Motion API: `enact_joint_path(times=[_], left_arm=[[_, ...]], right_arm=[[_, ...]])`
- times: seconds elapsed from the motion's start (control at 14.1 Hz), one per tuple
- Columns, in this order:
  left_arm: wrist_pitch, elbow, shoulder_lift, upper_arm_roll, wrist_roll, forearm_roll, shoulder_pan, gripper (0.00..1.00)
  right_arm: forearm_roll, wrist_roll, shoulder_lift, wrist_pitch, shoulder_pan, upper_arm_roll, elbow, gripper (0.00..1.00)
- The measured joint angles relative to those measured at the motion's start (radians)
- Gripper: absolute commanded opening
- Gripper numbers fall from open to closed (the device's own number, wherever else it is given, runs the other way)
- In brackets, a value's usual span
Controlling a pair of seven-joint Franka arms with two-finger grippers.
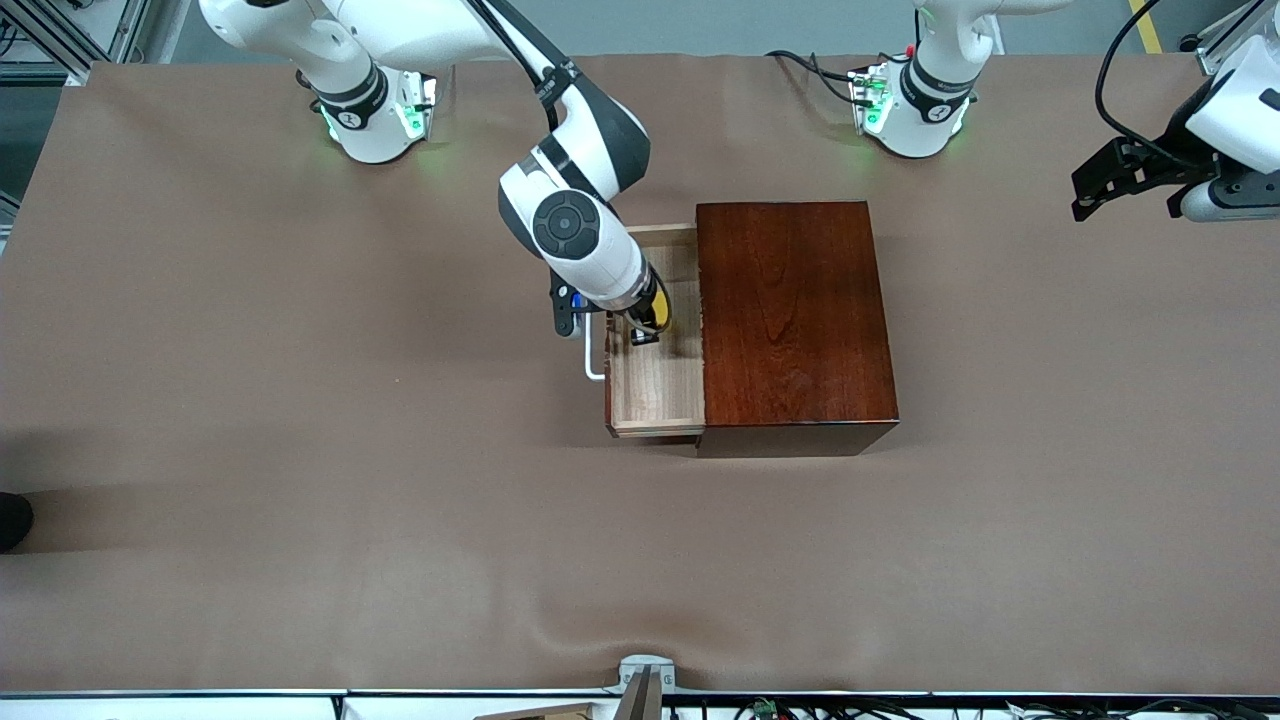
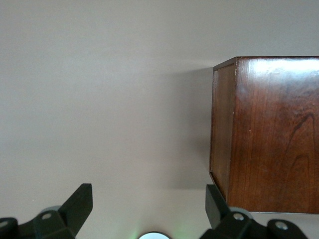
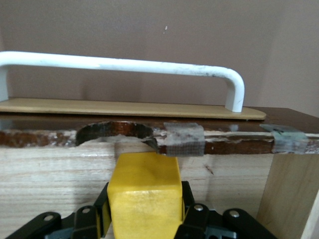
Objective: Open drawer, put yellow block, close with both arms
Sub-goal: 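Lower the cube into the drawer and open the right gripper, then withdraw the right gripper away from the drawer to its rest side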
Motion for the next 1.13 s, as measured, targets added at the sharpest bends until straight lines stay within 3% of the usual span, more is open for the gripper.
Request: enact_joint_path(times=[0.28, 0.85, 1.13], left_arm=[[0.000, 0.001, 0.000, 0.000, 0.000, -0.001, 0.000, 1.00], [0.000, 0.004, 0.000, -0.001, 0.000, -0.001, 0.000, 1.00], [-0.001, 0.005, 0.000, -0.018, 0.000, -0.008, -0.001, 1.00]], right_arm=[[0.000, 0.000, -0.001, -0.048, -0.002, -0.013, 0.021, 1.00], [0.000, -0.010, -0.019, -0.342, -0.139, -0.025, 0.280, 1.00], [-0.001, -0.190, -0.043, -0.477, -0.227, -0.030, 0.360, 1.00]])
